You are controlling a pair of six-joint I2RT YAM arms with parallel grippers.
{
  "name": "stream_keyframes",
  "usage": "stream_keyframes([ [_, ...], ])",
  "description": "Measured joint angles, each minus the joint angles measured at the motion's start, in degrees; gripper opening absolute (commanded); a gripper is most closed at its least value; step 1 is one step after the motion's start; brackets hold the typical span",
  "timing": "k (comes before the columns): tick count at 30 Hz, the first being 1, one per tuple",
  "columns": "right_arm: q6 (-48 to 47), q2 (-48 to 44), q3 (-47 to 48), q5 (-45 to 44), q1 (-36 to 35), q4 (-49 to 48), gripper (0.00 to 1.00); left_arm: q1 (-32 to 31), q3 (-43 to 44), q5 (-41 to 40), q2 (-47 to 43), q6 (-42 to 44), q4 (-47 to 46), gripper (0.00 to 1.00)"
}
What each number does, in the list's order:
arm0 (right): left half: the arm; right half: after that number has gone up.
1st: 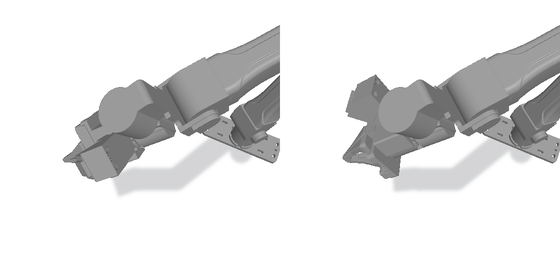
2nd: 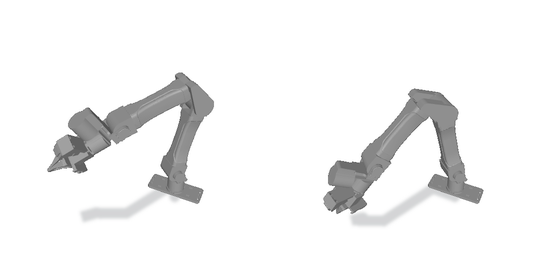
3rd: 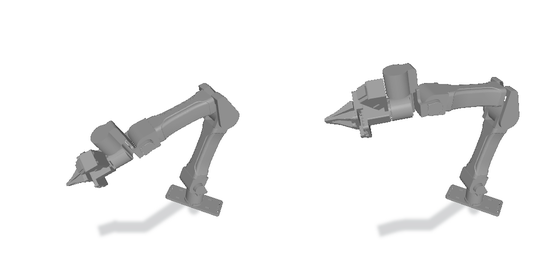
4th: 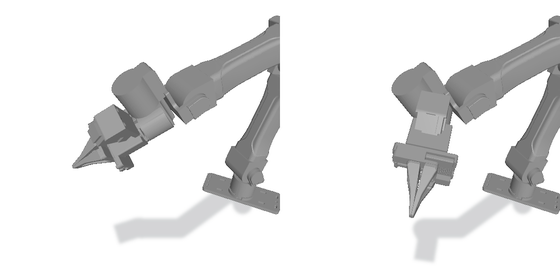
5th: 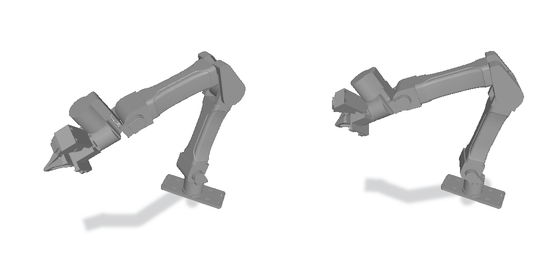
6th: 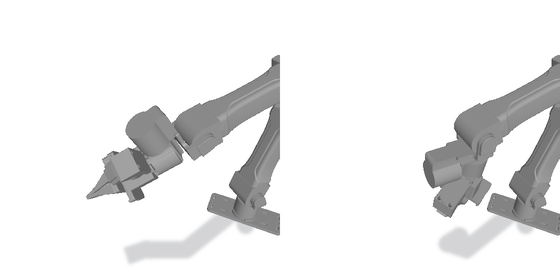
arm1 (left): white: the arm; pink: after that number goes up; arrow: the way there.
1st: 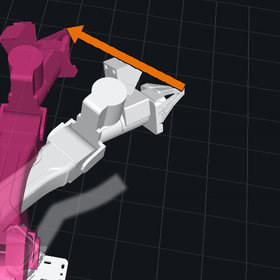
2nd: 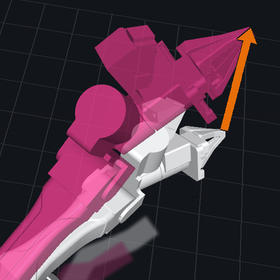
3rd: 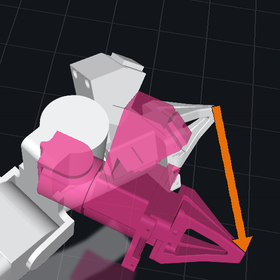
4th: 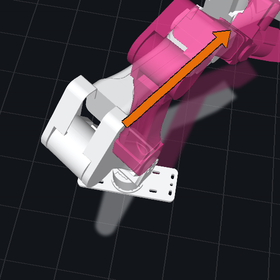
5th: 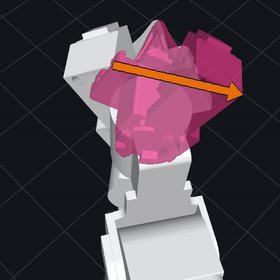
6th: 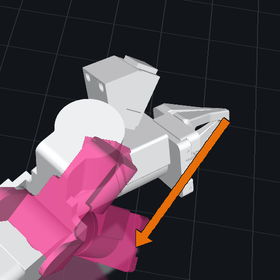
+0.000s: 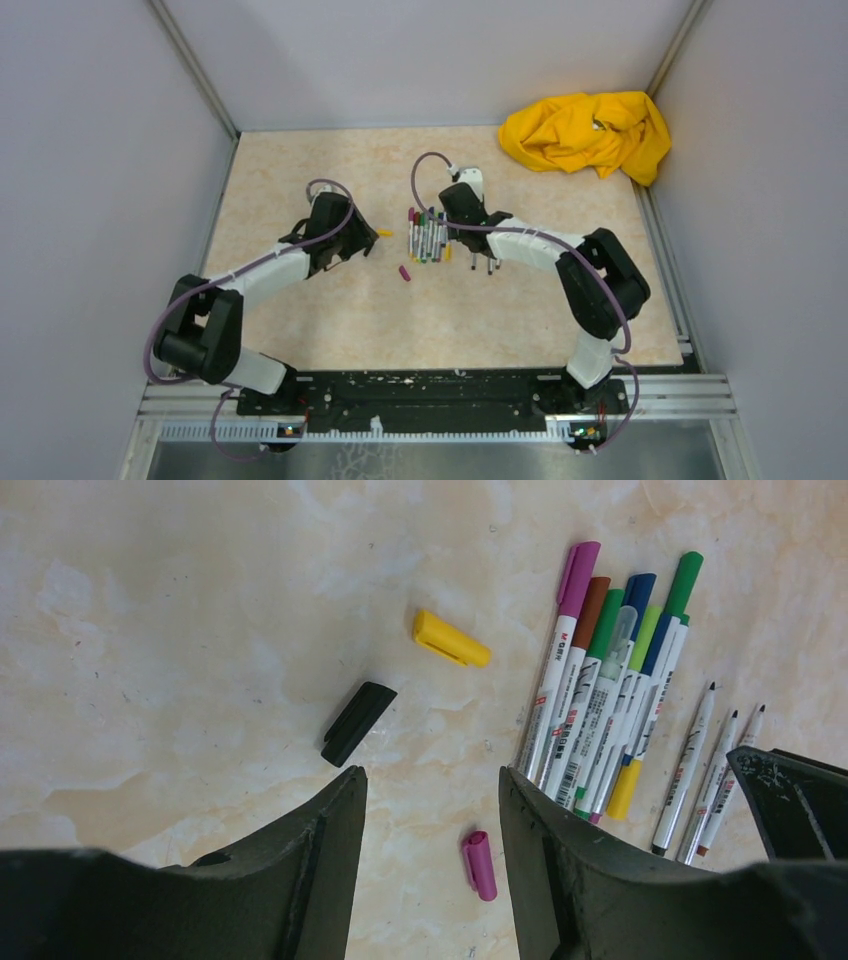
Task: Open the pen caps
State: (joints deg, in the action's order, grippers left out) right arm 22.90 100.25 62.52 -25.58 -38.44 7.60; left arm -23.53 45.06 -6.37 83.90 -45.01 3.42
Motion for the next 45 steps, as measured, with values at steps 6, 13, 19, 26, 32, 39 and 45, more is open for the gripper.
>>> stream_keyframes([
  [6,-0.44,2.38,5.99,1.62,0.0,1.33,0.39,0.0,-0.11,0.7,-1.31,-0.22,-0.2,0.57],
  [13,-0.37,7.65,9.44,2.75,-0.04,3.19,0.39,0.0,-1.09,1.81,-2.47,-0.61,-1.38,0.57],
  [19,-0.35,9.16,10.32,2.71,-0.04,5.75,0.38,0.0,-1.97,2.49,-2.71,-0.87,-2.67,0.57],
  [26,-0.28,10.75,12.83,2.69,-0.04,5.68,0.38,0.0,-2.64,2.78,-3.08,-1.07,-3.52,0.57],
  [32,-0.07,13.07,12.98,2.67,-0.04,6.16,0.38,0.0,-3.17,2.91,-3.56,-1.31,-3.85,0.57],
  [39,0.26,13.14,12.98,2.32,-0.04,6.67,0.37,0.0,-3.34,2.97,-4.2,-1.44,-4.7,0.57],
  [45,0.28,13.14,12.92,2.27,-0.04,6.49,0.37,0.0,-3.85,2.97,-4.46,-1.44,-4.96,0.57],
])
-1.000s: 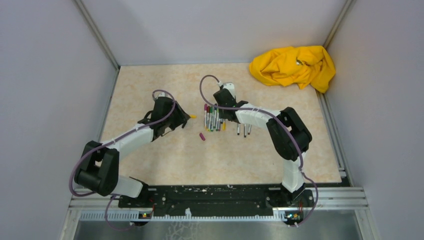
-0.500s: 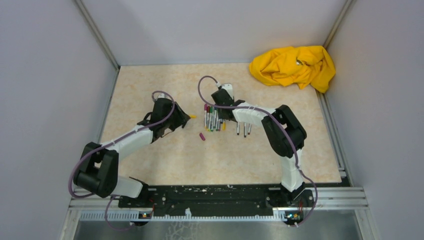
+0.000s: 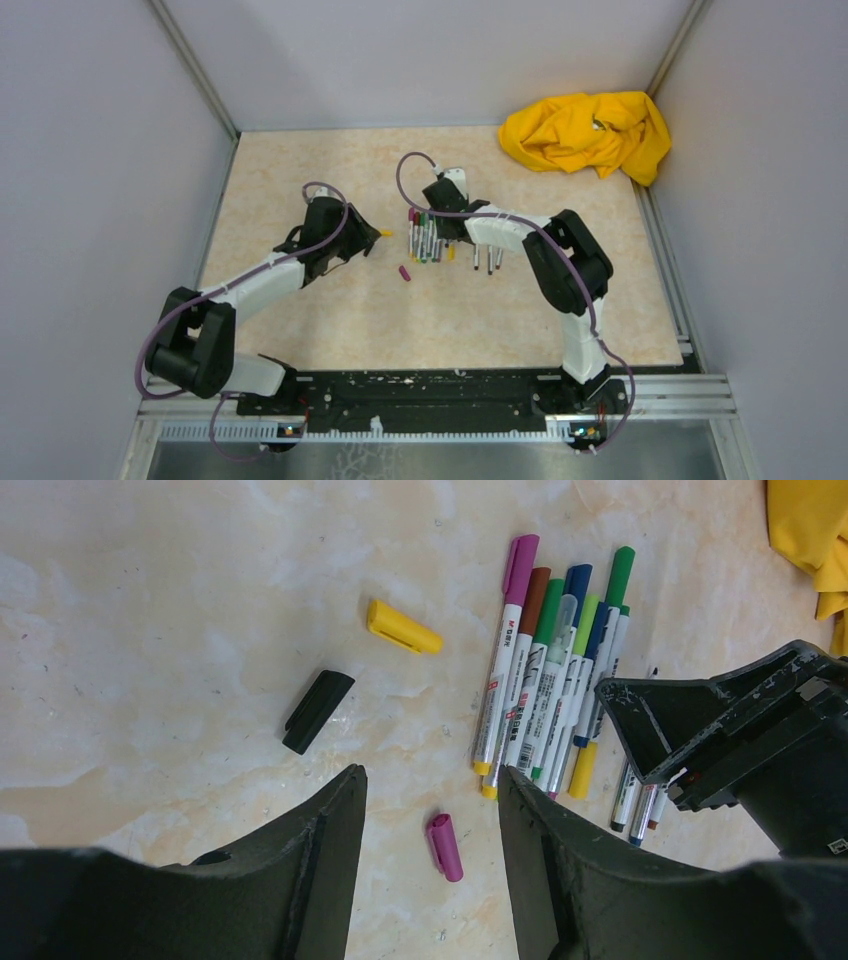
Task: Open the pen caps
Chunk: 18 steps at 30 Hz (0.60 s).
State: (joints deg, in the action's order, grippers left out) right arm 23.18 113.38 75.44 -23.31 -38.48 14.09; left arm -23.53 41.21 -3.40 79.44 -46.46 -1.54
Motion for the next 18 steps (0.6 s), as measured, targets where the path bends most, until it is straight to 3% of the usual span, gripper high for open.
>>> stream_keyframes([
  [18,-0.04,-0.17,-0.07,-0.96,0.0,-1.68,0.37,0.0,-0.02,0.0,0.0,-0.02,-0.15,0.57],
])
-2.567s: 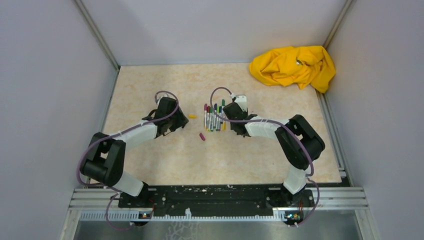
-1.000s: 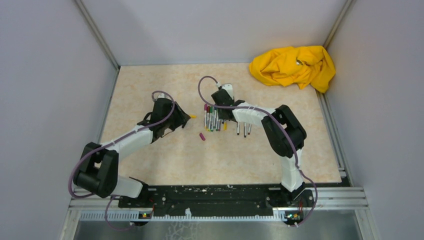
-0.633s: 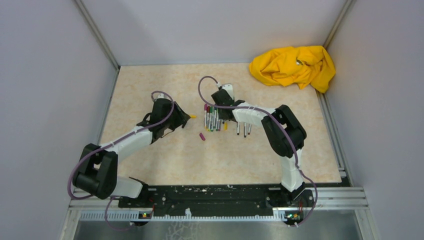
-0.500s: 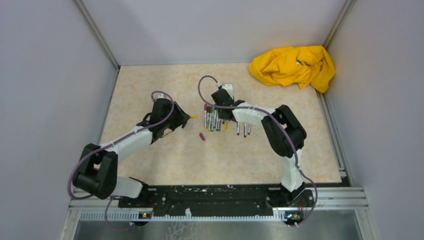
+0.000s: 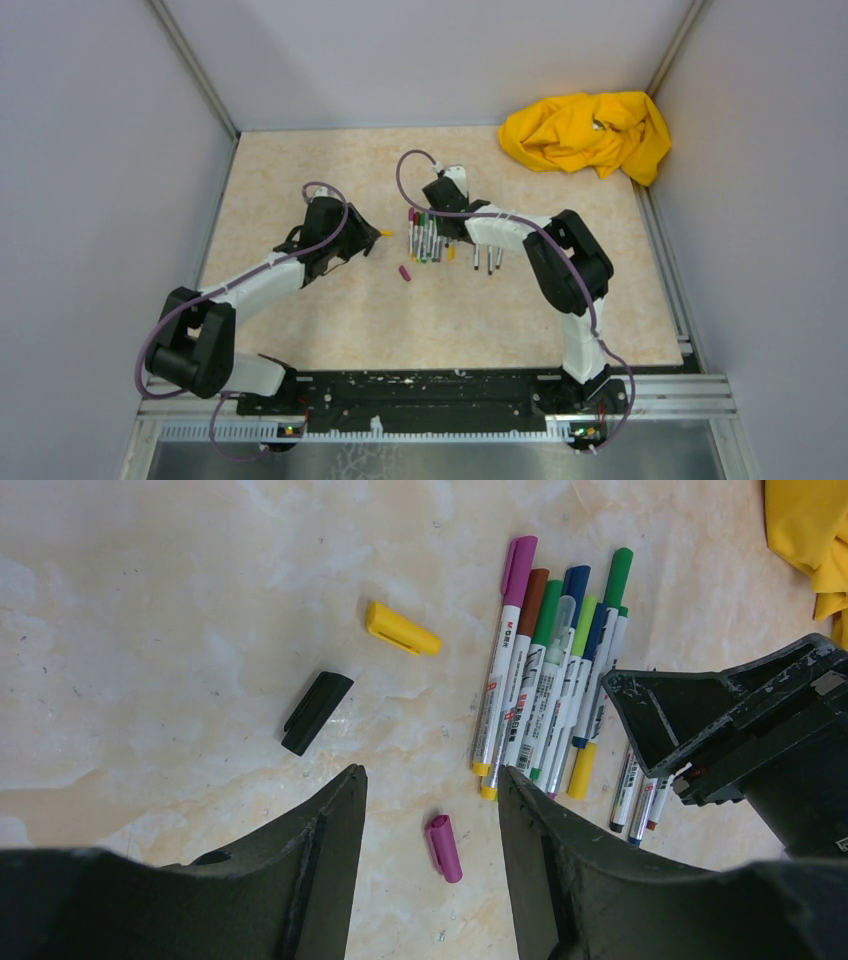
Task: Open the pen caps
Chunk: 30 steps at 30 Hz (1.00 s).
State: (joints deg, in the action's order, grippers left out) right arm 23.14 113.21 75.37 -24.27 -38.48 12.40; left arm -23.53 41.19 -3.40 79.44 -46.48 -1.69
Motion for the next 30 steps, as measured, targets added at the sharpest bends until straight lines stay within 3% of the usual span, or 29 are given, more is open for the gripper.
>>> stream_keyframes([
  [30,0.96,-0.07,-0.87,0.13,1.11,0.42,0.35,0.0,-0.02,-0.02,0.0,0.02,0.0,0.57],
])
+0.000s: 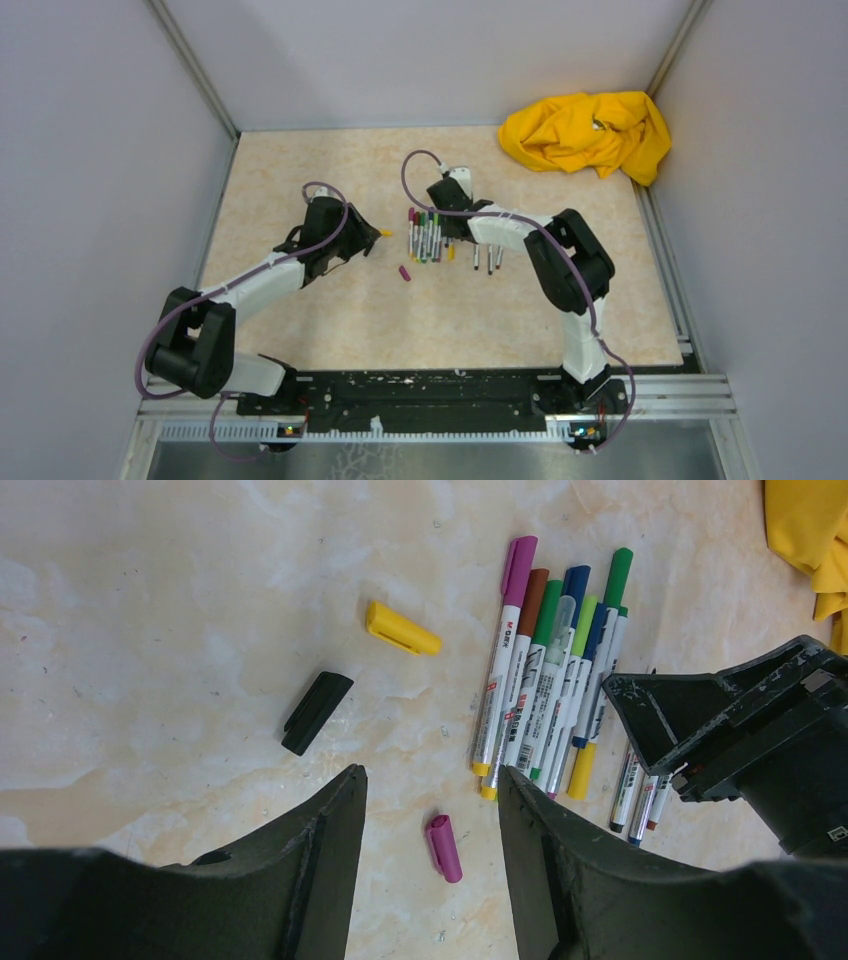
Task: Open the pen caps
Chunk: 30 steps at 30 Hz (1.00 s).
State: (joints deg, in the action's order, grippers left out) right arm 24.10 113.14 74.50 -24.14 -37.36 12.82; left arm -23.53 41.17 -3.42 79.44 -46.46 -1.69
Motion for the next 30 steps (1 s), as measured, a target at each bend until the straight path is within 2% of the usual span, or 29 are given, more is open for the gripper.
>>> stream_keyframes([
  [9,0.22,1.38,0.15,0.44,0.0,-0.04,0.32,0.0,-0.31,0.0,0.0,0.0,-0.04,0.57],
  [10,0.24,1.38,0.17,0.46,0.0,-0.04,0.27,0.0,-0.44,0.0,0.0,0.0,-0.04,0.57],
  [12,0.52,1.44,0.17,0.48,0.0,-0.11,0.1,0.0,-0.59,0.0,0.0,0.0,-0.07,0.57],
  [14,0.57,1.62,0.28,0.48,0.0,-0.24,0.0,0.0,-0.61,0.0,0.0,0.0,-0.07,0.57],
  [23,1.14,1.84,0.42,0.02,0.0,-0.57,0.0,0.0,-1.81,0.52,-0.68,0.0,-0.96,0.6],
  [30,1.05,-5.9,-9.46,4.11,0.04,-3.8,0.0,-0.22,-7.06,11.54,-1.66,0.26,-12.74,0.62],
])
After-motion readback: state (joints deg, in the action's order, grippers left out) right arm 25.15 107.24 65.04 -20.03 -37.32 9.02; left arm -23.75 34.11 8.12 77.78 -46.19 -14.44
